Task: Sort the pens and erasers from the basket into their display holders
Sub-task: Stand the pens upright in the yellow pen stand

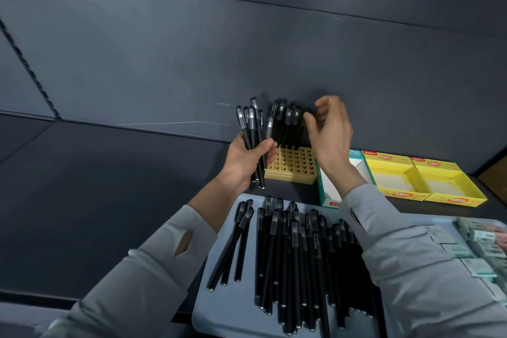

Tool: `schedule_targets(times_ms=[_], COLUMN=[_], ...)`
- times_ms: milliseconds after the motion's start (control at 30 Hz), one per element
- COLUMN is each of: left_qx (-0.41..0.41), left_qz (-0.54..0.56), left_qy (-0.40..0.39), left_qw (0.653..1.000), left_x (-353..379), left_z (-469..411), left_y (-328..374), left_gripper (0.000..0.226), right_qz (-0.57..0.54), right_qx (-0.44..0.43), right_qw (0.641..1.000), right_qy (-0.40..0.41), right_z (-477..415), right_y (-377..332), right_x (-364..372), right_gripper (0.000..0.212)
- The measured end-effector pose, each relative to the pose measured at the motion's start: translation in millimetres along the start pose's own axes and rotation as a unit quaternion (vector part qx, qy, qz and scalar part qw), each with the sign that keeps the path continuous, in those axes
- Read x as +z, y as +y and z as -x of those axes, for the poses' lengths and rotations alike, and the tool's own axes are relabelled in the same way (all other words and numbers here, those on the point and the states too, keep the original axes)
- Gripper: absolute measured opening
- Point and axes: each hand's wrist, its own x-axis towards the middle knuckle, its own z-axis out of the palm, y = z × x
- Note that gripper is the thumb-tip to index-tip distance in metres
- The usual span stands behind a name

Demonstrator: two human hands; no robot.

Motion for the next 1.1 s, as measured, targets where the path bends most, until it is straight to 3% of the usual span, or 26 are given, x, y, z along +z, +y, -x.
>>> schedule_targets(times_ms=[67, 167, 233, 333, 500, 633, 1100], left_qx=[0.002, 0.009, 0.018, 0.019, 0.005, 0.001, 0.019], left_qz=[-0.008, -0.015, -0.032, -0.050, -0.043, -0.039, -0.038], left_qy=[-0.004, -0.017, -0.032, -0.048, -0.008, -0.001, -0.012], left_qw=[1.000, 1.000, 0.999, 0.997, 0.999, 0.999, 0.999], left_x=[3.4, 10.4, 14.1, 15.4, 5.6, -0.5, -2.7], left_z=[-1.8, -3.7, -4.4, -4.7, -7.6, -8.3, -7.8], left_y=[-1.7, -4.2, -5.6, -7.3, -7.4, -6.6, -3.7], left_gripper=[0.027, 0.025, 0.024, 0.020, 0.015, 0.018, 0.019], right_qz=[-0.007, -0.048, -0.093, -0.161, -0.200, -0.070, -0.024], right_qx=[-0.036, -0.040, 0.001, 0.081, 0.160, 0.097, 0.046], right_qw=[0.999, 0.991, 0.977, 0.957, 0.953, 0.991, 0.996], right_qy=[-0.008, -0.121, -0.190, -0.228, -0.160, -0.050, -0.069], right_z=[1.7, 6.9, 9.9, 9.1, -6.9, -24.1, -22.6], right_y=[-6.4, -20.9, -26.6, -20.3, -5.8, 16.6, 28.4], right_x=[-1.4, -2.6, -1.1, 2.2, -8.4, -20.5, 0.7], right_gripper=[0.012, 0.025, 0.023, 0.009, 0.021, 0.014, 0.009])
